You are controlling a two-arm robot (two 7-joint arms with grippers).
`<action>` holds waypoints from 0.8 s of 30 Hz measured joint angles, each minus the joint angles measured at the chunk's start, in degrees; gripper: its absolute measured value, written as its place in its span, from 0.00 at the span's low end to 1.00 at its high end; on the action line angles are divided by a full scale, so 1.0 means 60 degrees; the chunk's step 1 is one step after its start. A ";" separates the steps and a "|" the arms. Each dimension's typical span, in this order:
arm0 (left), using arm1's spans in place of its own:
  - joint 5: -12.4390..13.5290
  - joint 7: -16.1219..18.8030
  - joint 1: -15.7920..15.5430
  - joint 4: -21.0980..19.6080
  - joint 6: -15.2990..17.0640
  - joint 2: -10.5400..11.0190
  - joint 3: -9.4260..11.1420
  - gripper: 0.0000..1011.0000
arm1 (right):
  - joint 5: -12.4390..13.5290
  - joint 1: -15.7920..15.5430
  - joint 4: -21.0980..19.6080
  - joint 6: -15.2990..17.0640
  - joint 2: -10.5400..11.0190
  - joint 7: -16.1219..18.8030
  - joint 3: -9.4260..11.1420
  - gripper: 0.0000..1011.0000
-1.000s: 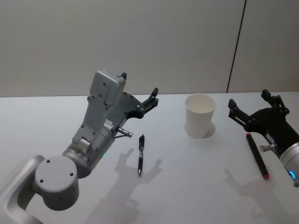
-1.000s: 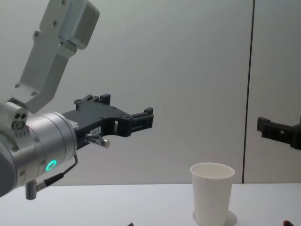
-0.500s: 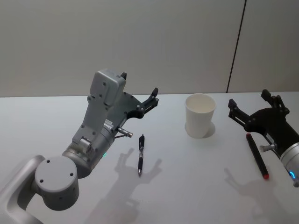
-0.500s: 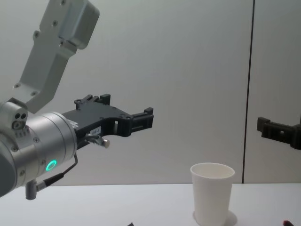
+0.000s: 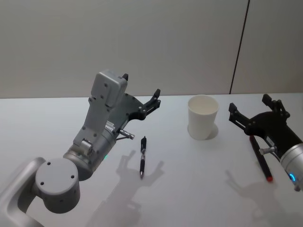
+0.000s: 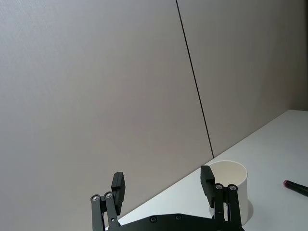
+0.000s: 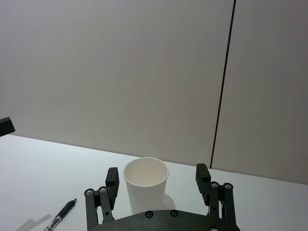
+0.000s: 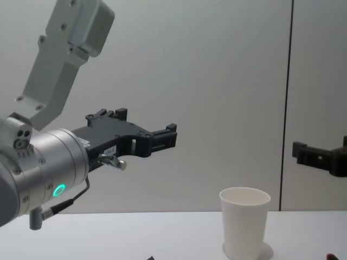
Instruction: Place the pen into the pen holder.
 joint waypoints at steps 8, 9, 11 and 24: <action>0.0000 0.0000 0.0000 0.0000 -0.0001 0.0000 0.0000 0.99 | -0.0022 0.0086 -0.0163 0.0925 -0.0132 -0.0346 -0.0023 0.99; 0.0000 0.0000 0.0000 0.0000 -0.0001 0.0000 0.0000 0.99 | -0.0023 0.0097 -0.0172 0.0976 -0.0141 -0.0365 -0.0022 0.99; 0.0000 0.0000 0.0000 0.0000 -0.0001 0.0000 0.0000 0.99 | -0.0026 0.0146 -0.0201 0.1265 -0.0168 -0.0460 -0.0008 0.99; 0.0000 0.0001 0.0000 0.0000 -0.0001 0.0000 0.0000 0.99 | -0.0152 0.0552 -0.0150 0.2873 -0.0289 -0.0907 0.0150 0.99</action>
